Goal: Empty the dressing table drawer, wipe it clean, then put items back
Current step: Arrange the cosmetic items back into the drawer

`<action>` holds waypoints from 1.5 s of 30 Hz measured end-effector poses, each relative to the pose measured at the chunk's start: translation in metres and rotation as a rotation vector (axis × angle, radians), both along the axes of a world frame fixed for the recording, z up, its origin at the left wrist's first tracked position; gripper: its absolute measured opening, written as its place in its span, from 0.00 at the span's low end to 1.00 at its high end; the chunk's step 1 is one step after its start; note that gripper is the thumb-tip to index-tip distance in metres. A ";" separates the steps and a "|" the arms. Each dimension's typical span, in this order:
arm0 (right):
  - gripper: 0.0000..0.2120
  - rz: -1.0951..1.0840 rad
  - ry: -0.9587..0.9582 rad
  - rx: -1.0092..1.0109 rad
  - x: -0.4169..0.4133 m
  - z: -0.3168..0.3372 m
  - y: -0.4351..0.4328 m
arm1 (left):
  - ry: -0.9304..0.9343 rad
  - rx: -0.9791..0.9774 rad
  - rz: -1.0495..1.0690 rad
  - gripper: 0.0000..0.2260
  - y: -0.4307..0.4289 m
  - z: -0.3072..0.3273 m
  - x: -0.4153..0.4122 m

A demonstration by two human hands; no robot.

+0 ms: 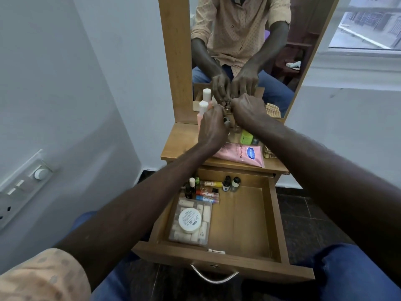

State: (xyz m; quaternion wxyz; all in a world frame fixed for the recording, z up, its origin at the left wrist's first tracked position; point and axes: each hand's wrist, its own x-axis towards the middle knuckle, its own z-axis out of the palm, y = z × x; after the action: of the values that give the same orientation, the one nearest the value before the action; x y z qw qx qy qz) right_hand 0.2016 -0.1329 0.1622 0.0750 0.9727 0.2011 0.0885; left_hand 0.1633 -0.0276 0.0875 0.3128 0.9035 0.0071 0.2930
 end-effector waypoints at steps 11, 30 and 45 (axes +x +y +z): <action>0.09 0.094 -0.018 -0.023 -0.008 0.013 -0.001 | -0.140 -0.024 -0.051 0.10 0.019 0.024 -0.024; 0.08 -0.048 0.287 0.582 -0.153 -0.023 -0.084 | 0.075 -0.105 -0.310 0.07 0.004 -0.019 -0.150; 0.07 -0.115 0.153 0.482 -0.161 -0.152 -0.066 | 0.251 -0.014 -0.227 0.12 -0.011 -0.099 -0.141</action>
State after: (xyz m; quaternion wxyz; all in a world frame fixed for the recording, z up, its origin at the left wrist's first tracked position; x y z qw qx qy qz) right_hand 0.0409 -0.1986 0.0106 -0.1694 0.9761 0.1239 0.0557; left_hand 0.0224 -0.0381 -0.0113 0.3468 0.9258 -0.0541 0.1404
